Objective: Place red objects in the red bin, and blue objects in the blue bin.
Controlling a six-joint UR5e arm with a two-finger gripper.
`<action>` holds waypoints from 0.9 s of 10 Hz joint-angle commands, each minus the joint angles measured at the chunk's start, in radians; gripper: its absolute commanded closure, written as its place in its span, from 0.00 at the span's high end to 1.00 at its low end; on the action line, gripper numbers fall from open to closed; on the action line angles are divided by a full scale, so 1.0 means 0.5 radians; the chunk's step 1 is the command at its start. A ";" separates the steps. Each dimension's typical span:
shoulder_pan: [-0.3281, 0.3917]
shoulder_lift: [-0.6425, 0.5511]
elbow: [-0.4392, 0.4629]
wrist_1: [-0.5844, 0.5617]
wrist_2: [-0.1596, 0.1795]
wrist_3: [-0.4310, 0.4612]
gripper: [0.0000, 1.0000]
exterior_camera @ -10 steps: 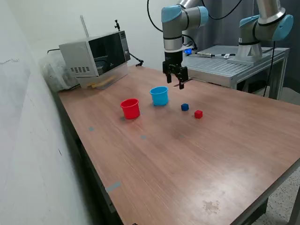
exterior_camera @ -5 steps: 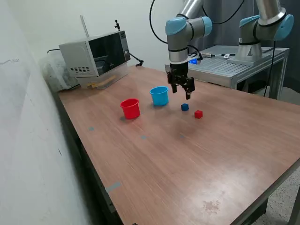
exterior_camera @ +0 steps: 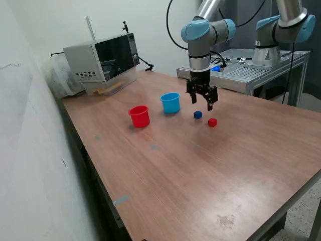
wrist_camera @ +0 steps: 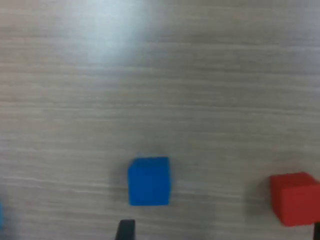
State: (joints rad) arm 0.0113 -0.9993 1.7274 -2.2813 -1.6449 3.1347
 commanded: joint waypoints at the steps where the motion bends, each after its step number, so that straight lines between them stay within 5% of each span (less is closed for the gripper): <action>1: 0.118 0.001 0.006 0.001 0.001 0.066 1.00; 9: 0.149 0.038 -0.019 -0.030 0.004 0.075 1.00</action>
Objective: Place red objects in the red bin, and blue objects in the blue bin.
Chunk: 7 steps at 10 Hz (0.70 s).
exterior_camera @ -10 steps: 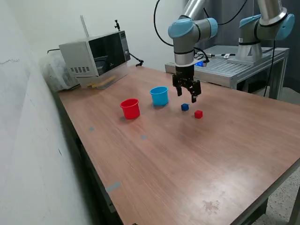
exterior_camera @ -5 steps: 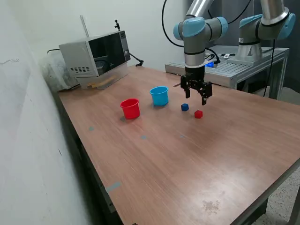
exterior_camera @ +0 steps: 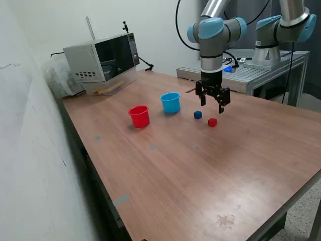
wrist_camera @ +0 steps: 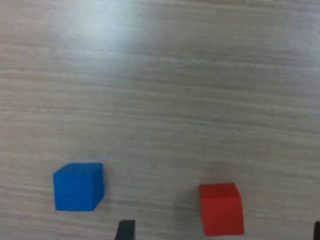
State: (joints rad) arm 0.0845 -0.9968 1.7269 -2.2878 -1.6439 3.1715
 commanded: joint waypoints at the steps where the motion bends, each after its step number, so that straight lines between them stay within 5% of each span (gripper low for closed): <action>1: 0.006 0.057 -0.018 -0.035 0.002 0.002 1.00; 7: 0.012 0.094 -0.018 -0.060 0.073 -0.026 1.00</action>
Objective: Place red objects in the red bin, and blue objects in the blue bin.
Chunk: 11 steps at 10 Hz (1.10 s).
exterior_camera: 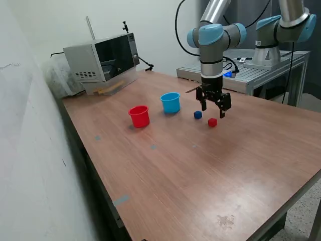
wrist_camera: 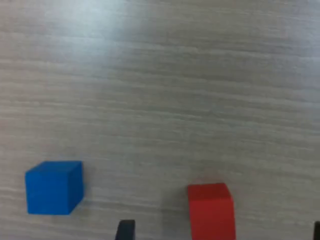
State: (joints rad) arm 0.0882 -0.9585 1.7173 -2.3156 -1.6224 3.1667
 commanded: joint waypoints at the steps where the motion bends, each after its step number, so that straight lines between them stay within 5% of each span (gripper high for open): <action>1: 0.017 0.021 0.005 -0.005 0.030 -0.017 1.00; 11: 0.072 0.049 -0.017 -0.005 0.033 -0.017 1.00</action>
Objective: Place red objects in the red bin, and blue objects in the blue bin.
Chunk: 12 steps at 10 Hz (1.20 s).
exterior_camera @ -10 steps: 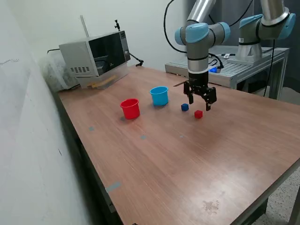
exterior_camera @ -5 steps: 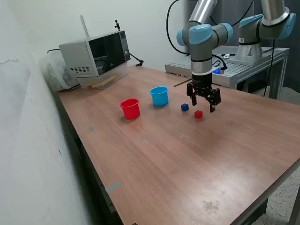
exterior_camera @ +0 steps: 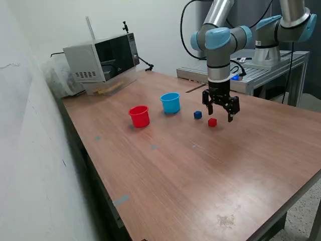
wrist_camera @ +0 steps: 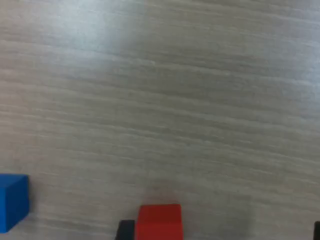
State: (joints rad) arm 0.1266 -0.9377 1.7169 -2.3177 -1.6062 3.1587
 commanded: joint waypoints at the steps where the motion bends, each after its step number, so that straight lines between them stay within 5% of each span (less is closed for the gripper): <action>1: -0.014 0.010 -0.034 0.000 0.000 -0.010 1.00; 12: -0.035 0.071 -0.068 -0.006 0.000 -0.065 1.00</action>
State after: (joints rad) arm 0.1092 -0.9085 1.6875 -2.3193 -1.6061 3.1321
